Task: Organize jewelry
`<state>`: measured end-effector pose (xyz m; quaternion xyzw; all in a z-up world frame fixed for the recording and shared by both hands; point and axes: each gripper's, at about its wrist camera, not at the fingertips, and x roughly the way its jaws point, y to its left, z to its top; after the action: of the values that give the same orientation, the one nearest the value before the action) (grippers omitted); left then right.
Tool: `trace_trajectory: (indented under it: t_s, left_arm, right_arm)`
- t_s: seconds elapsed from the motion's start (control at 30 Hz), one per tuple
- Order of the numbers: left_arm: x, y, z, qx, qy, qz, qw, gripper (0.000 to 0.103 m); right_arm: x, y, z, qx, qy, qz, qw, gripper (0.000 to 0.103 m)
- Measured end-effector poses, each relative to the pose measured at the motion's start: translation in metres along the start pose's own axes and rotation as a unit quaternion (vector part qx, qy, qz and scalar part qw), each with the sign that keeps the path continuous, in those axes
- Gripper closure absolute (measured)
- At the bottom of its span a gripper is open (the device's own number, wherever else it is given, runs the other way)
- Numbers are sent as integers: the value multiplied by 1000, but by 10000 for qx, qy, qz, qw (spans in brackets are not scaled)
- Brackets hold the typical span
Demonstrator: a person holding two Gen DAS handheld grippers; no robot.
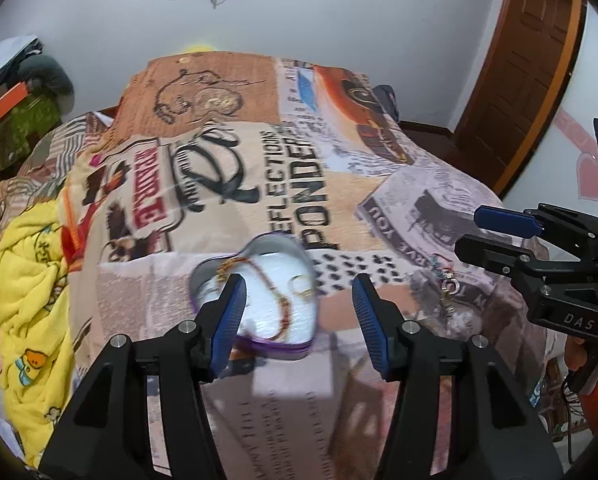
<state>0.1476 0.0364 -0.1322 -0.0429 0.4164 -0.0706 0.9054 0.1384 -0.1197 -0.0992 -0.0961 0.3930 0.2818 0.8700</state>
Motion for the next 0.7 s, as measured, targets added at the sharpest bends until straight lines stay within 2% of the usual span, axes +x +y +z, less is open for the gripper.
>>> trace_trajectory:
  t_s: [0.23,0.47,0.7]
  left_arm:
    - [21,-38,9,269,136,-254,9992,49]
    - [55,-72,9,543,449,-566,9959,49]
    - [91,-99,3,768,840,-860,9898,49]
  right_arm:
    - [-14,-44,-13,395,-11,-326,9987,59]
    - [-21,-94,-28,862,130,-654,9940,59]
    - [-15,-117,-45,1072,399,-717,9908,59]
